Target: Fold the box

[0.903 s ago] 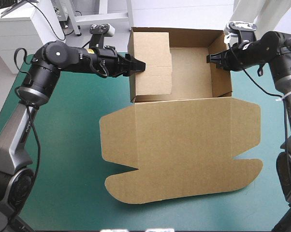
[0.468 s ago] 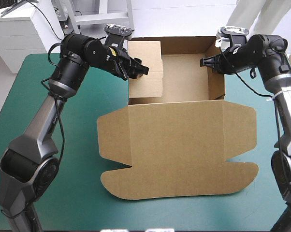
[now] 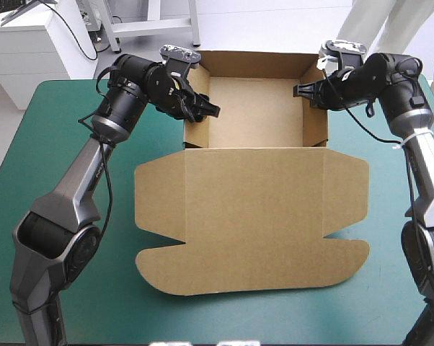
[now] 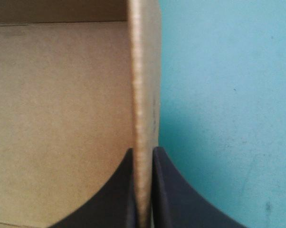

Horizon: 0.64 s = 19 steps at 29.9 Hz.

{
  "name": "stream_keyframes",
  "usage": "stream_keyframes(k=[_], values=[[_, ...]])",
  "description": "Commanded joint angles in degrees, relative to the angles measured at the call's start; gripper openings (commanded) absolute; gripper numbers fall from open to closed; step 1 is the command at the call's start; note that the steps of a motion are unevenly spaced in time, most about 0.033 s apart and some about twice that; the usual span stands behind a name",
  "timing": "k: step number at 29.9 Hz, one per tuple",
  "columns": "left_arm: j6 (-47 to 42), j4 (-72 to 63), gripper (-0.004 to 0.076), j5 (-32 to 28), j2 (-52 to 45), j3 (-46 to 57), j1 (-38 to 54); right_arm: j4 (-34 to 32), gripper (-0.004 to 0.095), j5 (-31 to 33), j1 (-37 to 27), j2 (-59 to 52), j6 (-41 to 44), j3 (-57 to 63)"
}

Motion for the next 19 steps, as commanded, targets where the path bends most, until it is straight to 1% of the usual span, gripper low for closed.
stream_keyframes(k=[1,5,8,11,13,15,18,19], values=[[-1.58,3.43,0.048,2.26,-2.74,-1.48,-0.2,6.15,-0.0019,-3.79,0.29,-3.66,0.74,-2.0],[-2.61,4.63,0.0473,2.26,-2.74,-1.48,-0.2,6.01,-0.0019,-3.48,0.29,-3.39,0.74,-2.0],[-3.87,4.75,0.0408,2.26,-2.74,-1.48,-0.2,5.9,-0.0019,-2.67,0.29,-3.27,0.74,-2.0],[-4.1,4.22,0.0274,2.26,-2.74,-1.48,-0.2,4.5,-0.0019,-1.04,0.29,-3.17,0.74,-2.0],[-4.09,3.9,0.016,2.26,-2.74,-1.48,-0.2,3.15,-0.0015,0.59,0.29,-2.91,0.85,-2.0],[-4.09,3.44,0.0068,2.26,-2.74,-1.48,-0.2,1.28,-0.0015,1.91,0.29,-2.63,1.12,-2.0],[-4.09,3.05,-0.0024,2.26,-2.74,-1.48,-0.2,0.47,-0.0015,2.84,0.29,-2.41,1.23,-2.0],[-4.09,3.05,-0.0032,2.18,-2.74,-1.48,-0.2,0.28,-0.0015,2.96,0.42,-2.26,1.23,-2.0]])
